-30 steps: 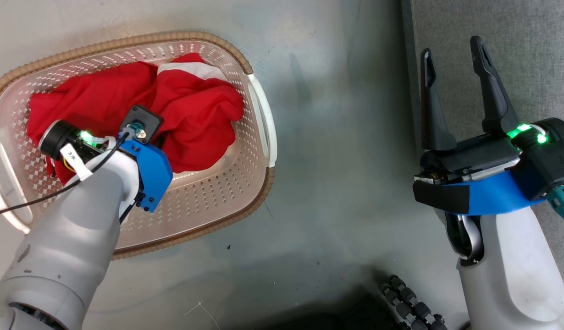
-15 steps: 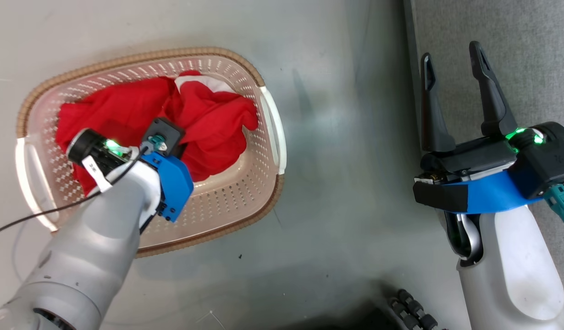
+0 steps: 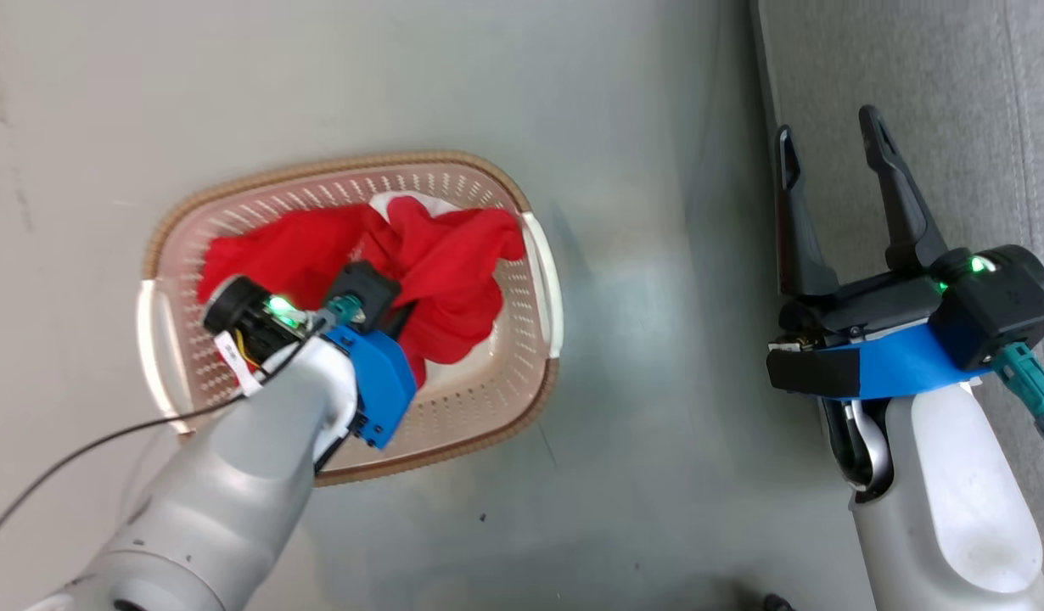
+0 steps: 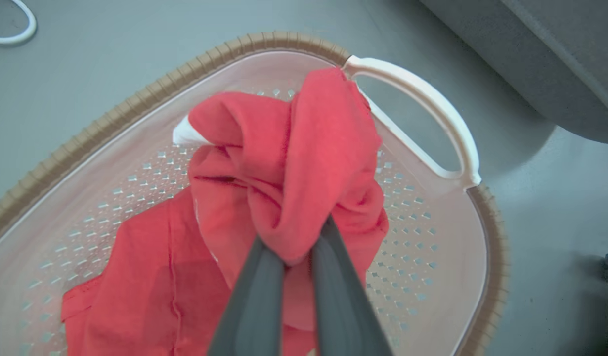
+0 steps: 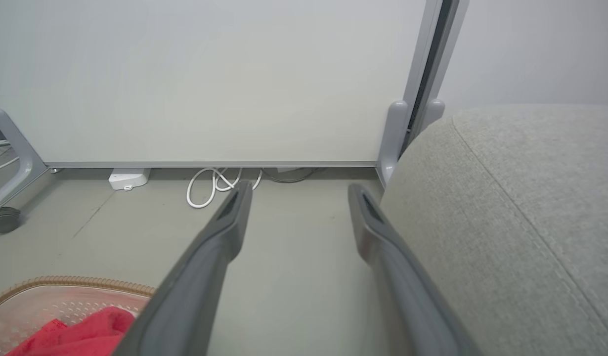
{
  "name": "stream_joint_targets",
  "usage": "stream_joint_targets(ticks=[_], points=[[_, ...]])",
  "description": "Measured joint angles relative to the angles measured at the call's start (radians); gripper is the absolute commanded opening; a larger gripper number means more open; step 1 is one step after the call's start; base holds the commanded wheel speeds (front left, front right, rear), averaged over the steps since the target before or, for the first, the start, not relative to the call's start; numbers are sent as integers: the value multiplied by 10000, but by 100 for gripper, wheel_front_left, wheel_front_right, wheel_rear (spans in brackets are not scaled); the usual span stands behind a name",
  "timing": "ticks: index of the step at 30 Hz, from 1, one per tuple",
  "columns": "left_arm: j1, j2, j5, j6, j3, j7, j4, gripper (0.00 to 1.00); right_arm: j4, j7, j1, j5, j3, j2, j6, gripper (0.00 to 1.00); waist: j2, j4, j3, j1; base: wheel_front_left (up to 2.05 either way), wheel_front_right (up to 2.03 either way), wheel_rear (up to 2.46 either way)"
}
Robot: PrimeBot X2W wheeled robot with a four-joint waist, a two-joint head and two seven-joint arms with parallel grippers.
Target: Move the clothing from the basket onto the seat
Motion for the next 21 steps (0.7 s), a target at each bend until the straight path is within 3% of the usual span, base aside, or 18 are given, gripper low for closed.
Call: stream_joint_targets(ticks=[9, 21], points=[[674, 102, 19, 0, 479, -36, -1473, 0, 385, 0, 362, 63, -81, -148, 0, 100, 0, 479, -1161, -1, 0, 0, 0], [1582, 171, 982, 44, 1994, -40, -3352, 0, 830, 0, 967, 127, -75, -203, 0, 100, 0, 1067, -2906, -2, 0, 0, 0]])
